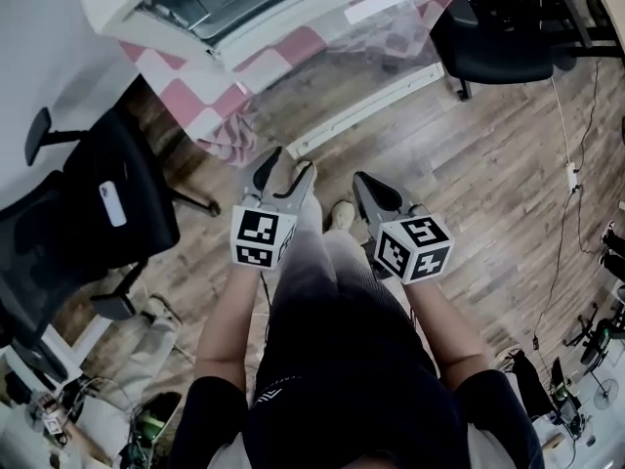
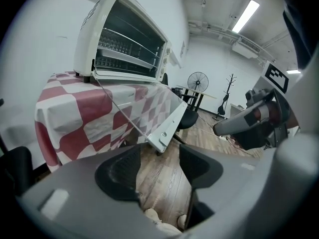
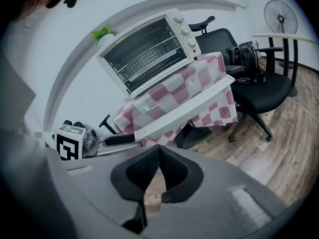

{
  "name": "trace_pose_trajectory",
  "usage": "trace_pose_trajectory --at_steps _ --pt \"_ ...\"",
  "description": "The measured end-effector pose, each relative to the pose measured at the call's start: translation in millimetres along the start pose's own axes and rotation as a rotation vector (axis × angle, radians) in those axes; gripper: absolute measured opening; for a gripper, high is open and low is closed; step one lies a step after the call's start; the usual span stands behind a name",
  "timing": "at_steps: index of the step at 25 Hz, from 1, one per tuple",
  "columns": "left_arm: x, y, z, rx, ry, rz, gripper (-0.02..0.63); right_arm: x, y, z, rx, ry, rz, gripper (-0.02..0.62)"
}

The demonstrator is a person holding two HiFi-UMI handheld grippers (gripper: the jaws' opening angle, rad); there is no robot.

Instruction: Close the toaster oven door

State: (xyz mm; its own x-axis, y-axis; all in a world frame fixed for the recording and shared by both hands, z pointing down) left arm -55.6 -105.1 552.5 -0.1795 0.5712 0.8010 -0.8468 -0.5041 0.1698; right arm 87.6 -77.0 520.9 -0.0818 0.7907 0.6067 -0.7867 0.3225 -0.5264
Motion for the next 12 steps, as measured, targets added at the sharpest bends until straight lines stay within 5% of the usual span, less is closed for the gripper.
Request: trace_pose_trajectory --at_steps 12 --pt "-9 5 32 0.073 -0.010 0.085 0.273 4 -15 30 0.028 0.034 0.066 0.003"
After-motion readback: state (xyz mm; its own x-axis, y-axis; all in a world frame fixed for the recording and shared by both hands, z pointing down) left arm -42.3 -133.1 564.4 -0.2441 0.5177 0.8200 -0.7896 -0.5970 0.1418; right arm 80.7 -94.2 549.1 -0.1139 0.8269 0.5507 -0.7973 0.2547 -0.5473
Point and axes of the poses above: the fingertips, and each gripper's own axes: z forward along the fingers, y to its left, x out of its underside, the point moved 4 cm from there along -z, backward along the fingers, and after that the axes turned 4 degrees about -x, right-handed, at the moved point
